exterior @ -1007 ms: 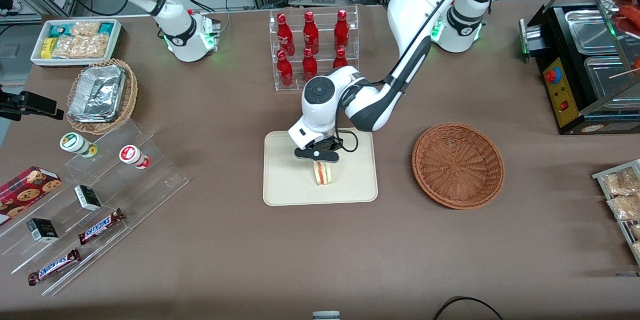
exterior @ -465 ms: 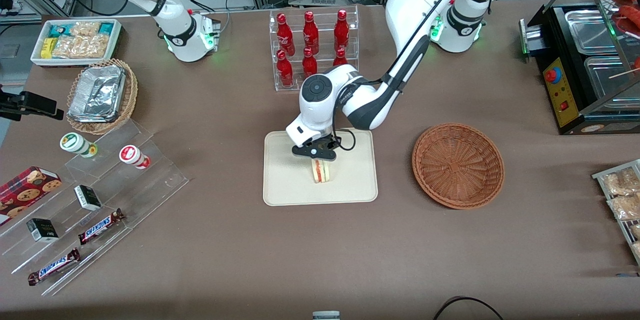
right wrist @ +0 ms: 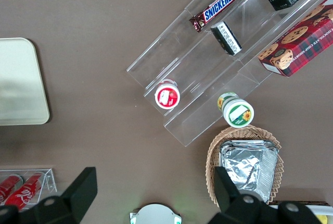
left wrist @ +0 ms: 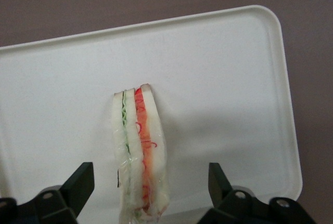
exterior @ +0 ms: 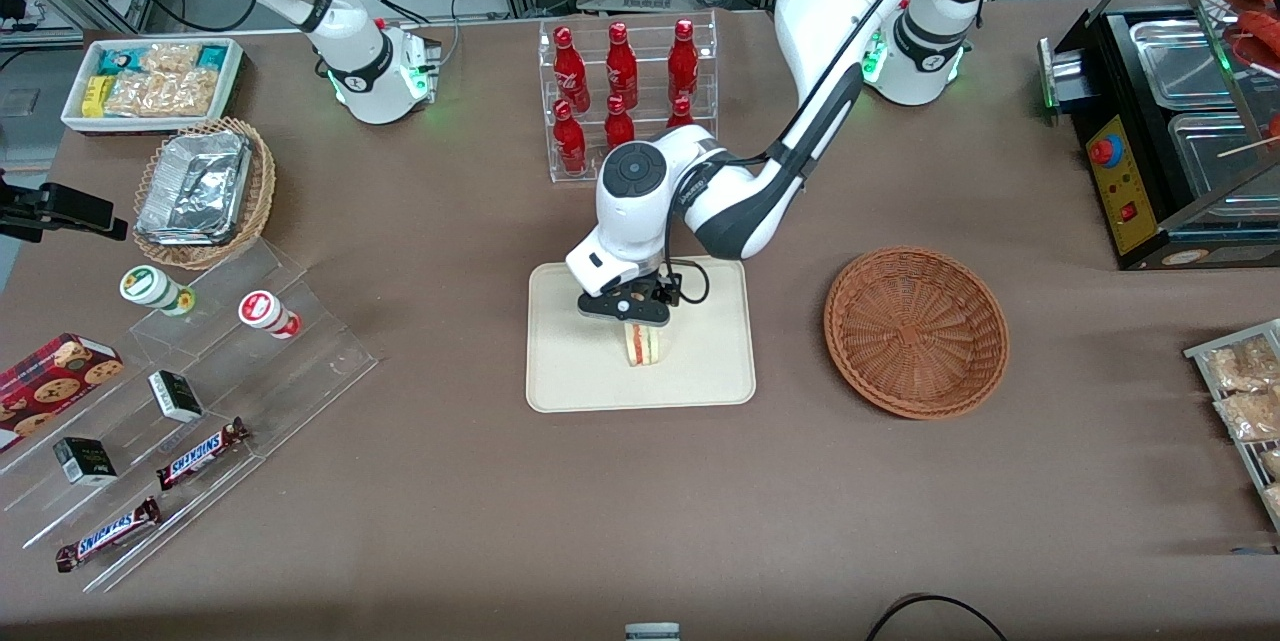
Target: Place sandwich from basket to tray
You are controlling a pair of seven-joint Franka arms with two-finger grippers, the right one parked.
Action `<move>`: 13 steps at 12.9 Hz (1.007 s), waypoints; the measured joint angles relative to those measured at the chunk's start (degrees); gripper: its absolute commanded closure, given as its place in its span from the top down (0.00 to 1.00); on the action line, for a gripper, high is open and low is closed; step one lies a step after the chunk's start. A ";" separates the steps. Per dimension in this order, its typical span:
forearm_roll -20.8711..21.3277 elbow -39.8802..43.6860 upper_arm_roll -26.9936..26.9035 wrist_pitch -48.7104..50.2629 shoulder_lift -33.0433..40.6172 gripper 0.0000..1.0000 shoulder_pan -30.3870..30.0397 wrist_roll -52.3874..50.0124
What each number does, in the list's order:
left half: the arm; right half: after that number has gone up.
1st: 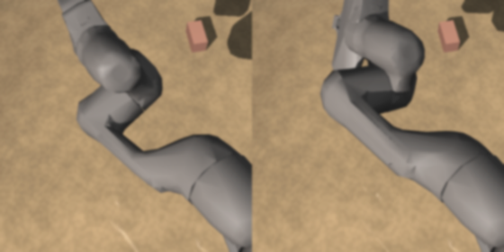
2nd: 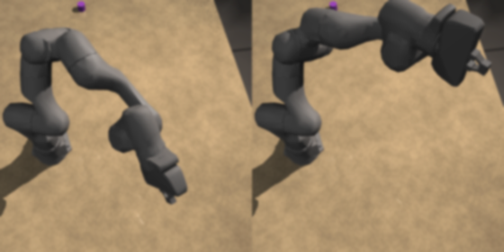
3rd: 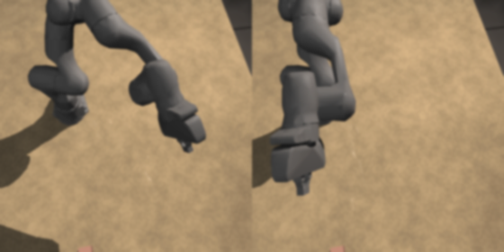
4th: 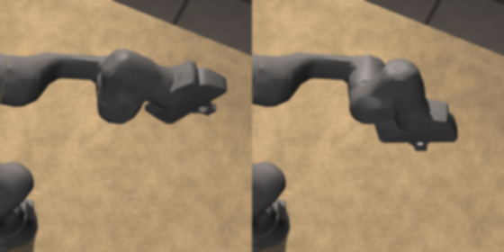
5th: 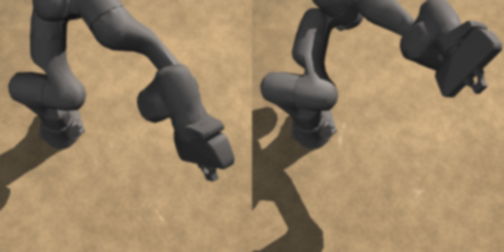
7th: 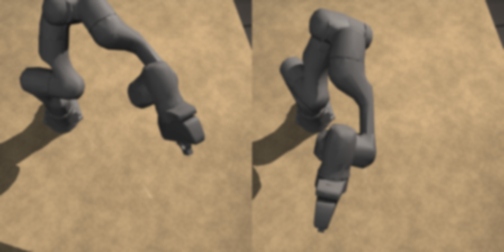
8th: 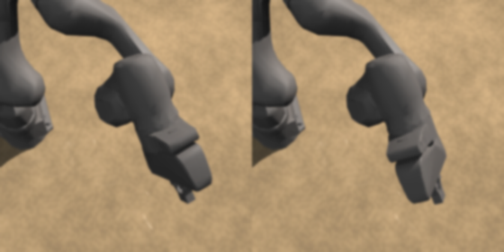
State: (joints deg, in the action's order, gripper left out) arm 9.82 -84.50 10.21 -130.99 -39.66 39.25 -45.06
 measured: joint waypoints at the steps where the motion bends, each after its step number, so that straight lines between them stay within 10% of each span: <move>1: -0.17 0.12 -0.11 0.28 1.01 0.99 -0.05 -0.31; 13: -4.99 0.86 -1.14 20.98 22.91 1.00 -14.45 -2.81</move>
State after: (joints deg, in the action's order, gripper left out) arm 4.83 -83.64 9.07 -110.01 -16.75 24.80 -47.86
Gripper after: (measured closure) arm 0.000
